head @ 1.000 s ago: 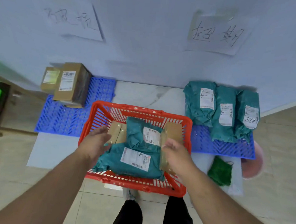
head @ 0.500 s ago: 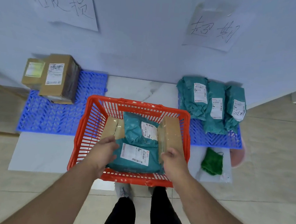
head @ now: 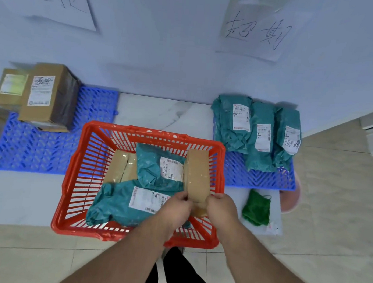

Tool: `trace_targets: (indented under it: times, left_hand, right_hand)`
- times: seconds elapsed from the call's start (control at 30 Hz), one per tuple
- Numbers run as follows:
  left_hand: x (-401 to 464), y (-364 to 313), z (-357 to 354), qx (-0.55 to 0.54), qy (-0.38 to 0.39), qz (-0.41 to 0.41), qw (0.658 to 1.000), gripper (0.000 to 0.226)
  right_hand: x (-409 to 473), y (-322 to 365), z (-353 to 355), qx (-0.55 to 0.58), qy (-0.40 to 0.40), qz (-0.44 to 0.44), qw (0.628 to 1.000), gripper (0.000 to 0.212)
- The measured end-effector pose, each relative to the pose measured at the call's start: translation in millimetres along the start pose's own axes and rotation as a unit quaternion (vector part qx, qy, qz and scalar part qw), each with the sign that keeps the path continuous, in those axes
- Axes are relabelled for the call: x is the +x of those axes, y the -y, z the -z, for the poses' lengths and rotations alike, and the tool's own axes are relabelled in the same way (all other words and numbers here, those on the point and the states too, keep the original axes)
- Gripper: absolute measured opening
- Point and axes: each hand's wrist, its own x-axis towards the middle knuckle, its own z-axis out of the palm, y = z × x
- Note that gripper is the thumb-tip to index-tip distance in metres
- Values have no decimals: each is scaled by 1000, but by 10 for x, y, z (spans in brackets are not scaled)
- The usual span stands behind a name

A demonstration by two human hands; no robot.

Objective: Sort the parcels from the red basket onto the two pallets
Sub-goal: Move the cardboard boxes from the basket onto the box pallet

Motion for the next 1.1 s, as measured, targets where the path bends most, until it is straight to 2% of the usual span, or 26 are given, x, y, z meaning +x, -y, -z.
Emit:
trace_targets:
  times: [0.13,0.23,0.37,0.47,0.67,0.8,0.9,0.97,1.03,1.1]
  left_hand:
    - [19,37,128,-30,-42,19,998,35]
    - [-6,112,258,-86,-77,23,993,33]
    - [-194,253,437,-176,-98,23,979,33]
    - [-415,213,531,-224,-98,-9,970,35]
    - [-702,16,620,-215,-80,-85,970,41]
    - [-833,-102,708,-199,-129,-132,963,68]
    - [-1049,-235,814,-127,-155,-172,964,83]
    - [-1182,-284,956,-96,-177,-215,956,76]
    - [-1301,-287,1149,-102,-189,-246,945,57]
    - [-1431,-278,1386,-137,-185,-247,941,35]
  right_hand:
    - [-27,13,-42,14,36,-9,999,21]
    - [-219,-6,-139,-14,72,84,994,34]
    - [-601,2,-275,-74,90,219,969,37]
    - [-824,36,-293,-102,93,267,954,42]
    - [-998,179,-179,-77,121,317,937,42]
    - [-1138,304,-181,-10,125,331,935,34]
    - [-1314,419,-231,28,120,331,936,35]
    - [-1443,532,-297,34,126,331,935,35]
    - [-1585,662,-398,40,137,332,932,36]
    - [-1708,795,-525,70,112,328,935,32]
